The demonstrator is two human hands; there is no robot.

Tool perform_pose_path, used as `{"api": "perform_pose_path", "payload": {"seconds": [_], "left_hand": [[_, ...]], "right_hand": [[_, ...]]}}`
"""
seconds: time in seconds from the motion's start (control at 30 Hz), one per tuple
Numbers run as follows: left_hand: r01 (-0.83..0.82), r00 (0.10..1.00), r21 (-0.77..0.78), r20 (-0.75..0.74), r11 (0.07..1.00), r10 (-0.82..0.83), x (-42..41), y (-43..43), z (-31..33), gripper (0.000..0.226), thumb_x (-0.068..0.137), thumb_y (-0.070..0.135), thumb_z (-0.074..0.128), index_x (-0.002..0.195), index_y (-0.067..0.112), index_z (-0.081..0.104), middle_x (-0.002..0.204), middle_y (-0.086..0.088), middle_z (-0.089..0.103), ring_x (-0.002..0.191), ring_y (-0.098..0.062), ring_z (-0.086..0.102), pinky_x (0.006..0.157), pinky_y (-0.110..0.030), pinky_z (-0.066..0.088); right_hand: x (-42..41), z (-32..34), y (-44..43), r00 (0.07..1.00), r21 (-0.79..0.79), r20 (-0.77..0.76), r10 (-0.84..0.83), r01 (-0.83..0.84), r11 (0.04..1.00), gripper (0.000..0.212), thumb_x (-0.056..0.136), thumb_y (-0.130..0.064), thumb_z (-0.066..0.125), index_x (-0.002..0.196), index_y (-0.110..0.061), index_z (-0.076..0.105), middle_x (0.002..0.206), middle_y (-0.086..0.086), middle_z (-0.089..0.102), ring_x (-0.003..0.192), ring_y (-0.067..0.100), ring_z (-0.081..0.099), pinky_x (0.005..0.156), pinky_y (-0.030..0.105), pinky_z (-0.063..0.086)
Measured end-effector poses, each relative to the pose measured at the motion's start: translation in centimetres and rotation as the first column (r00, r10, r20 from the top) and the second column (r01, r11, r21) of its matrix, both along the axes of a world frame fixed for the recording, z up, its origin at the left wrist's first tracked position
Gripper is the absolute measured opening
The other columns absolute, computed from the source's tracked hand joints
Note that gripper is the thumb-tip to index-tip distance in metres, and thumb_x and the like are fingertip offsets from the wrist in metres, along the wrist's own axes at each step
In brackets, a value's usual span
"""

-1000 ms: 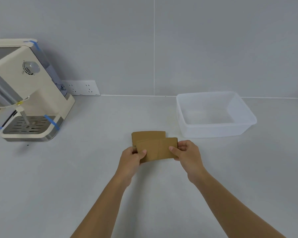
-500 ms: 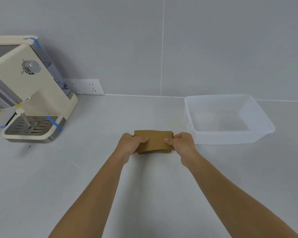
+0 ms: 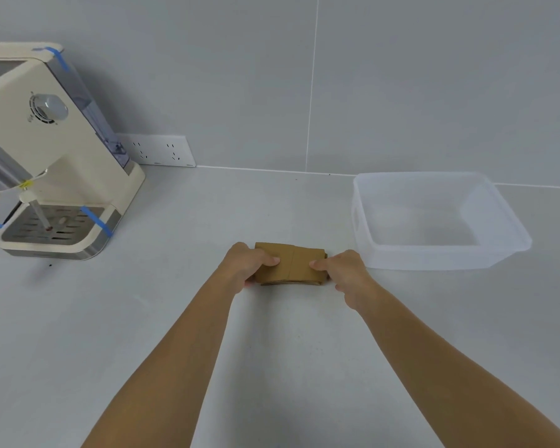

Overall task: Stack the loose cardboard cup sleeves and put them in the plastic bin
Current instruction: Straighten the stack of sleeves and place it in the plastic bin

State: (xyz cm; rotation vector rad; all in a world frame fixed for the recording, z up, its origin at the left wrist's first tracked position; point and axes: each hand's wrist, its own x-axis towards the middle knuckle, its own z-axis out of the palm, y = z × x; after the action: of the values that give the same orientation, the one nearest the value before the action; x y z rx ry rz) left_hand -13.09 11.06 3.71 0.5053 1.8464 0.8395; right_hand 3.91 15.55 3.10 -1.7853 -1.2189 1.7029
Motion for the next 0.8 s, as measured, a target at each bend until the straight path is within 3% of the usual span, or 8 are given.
{"api": "perform_pose_path", "payload": {"seconds": [0.17,0.33,0.43,0.53,0.6,0.67,0.8], "left_hand": [[0.022,1.000,-0.051,0.021,0.998,-0.021,-0.9,0.7,-0.1,0.063,0.069,0.011,0.078,0.120,0.004,0.041,0.121,-0.009,0.049,0.113,-0.029,0.051,0.090,-0.041,0.051],[0.087,0.996,-0.047,0.039,0.995,-0.086,-1.4,0.6,-0.9,0.053,0.070,0.010,0.078,0.112,0.001,0.047,0.119,-0.012,0.056,0.110,-0.027,0.055,0.098,-0.041,0.047],[0.148,0.984,0.003,0.100,0.989,-0.148,-1.3,-0.1,-1.3,0.048,0.076,0.008,0.073,0.117,-0.002,0.052,0.123,-0.011,0.058,0.111,-0.024,0.056,0.100,-0.036,0.045],[0.144,0.969,0.090,0.189,0.986,-0.159,-0.7,-1.6,-1.4,0.039,0.080,0.007,0.069,0.114,0.006,0.048,0.109,0.000,0.058,0.094,-0.009,0.056,0.078,-0.022,0.045],[0.141,0.964,0.158,0.202,0.977,-0.172,-0.3,-2.8,-1.7,0.045,0.083,0.008,0.066,0.119,0.011,0.039,0.108,0.005,0.054,0.095,-0.004,0.054,0.070,-0.018,0.044],[0.129,0.964,0.259,0.193,0.957,-0.183,0.1,-4.1,-2.6,0.046,0.085,0.006,0.063,0.120,0.017,0.036,0.113,0.005,0.054,0.100,-0.005,0.054,0.073,-0.017,0.046],[0.025,0.972,0.435,0.201,0.900,-0.125,1.5,-6.0,-4.3,0.047,0.085,0.000,0.060,0.111,0.032,0.037,0.117,0.005,0.054,0.103,-0.006,0.056,0.073,-0.017,0.050]], "right_hand": [[0.2,0.9,0.7,0.996,-0.090,-0.080,0.031,-0.038,0.995,0.026,0.076,-0.008,0.069,0.076,-0.013,0.043,0.084,0.002,0.058,0.069,0.015,0.057,0.060,0.026,0.036],[0.6,1.1,0.7,0.994,-0.071,-0.061,0.086,-0.091,0.993,0.036,0.073,-0.009,0.071,0.103,0.000,0.054,0.105,0.010,0.065,0.081,0.020,0.063,0.039,0.015,0.040],[1.0,0.6,0.6,0.987,-0.065,-0.104,0.124,-0.131,0.989,0.036,0.070,-0.012,0.073,0.103,-0.001,0.063,0.108,0.011,0.068,0.097,0.025,0.064,0.053,0.017,0.041],[1.7,0.3,0.2,0.975,-0.026,-0.130,0.181,-0.186,0.982,0.025,0.071,-0.012,0.073,0.094,-0.005,0.067,0.102,0.008,0.069,0.092,0.021,0.064,0.060,0.018,0.041],[2.3,0.0,-0.4,0.958,0.020,-0.173,0.229,-0.229,0.973,0.020,0.072,-0.009,0.072,0.092,-0.007,0.069,0.101,0.006,0.070,0.089,0.016,0.064,0.066,0.017,0.045],[2.8,-0.5,-1.0,0.941,0.073,-0.227,0.253,-0.242,0.967,0.024,0.071,-0.005,0.072,0.095,-0.008,0.069,0.100,0.006,0.071,0.092,0.017,0.065,0.074,0.020,0.049],[2.9,-1.3,-2.3,0.930,0.143,-0.306,0.204,-0.167,0.976,0.031,0.071,0.004,0.069,0.099,-0.008,0.068,0.101,0.009,0.071,0.092,0.018,0.066,0.074,0.020,0.050]]}}
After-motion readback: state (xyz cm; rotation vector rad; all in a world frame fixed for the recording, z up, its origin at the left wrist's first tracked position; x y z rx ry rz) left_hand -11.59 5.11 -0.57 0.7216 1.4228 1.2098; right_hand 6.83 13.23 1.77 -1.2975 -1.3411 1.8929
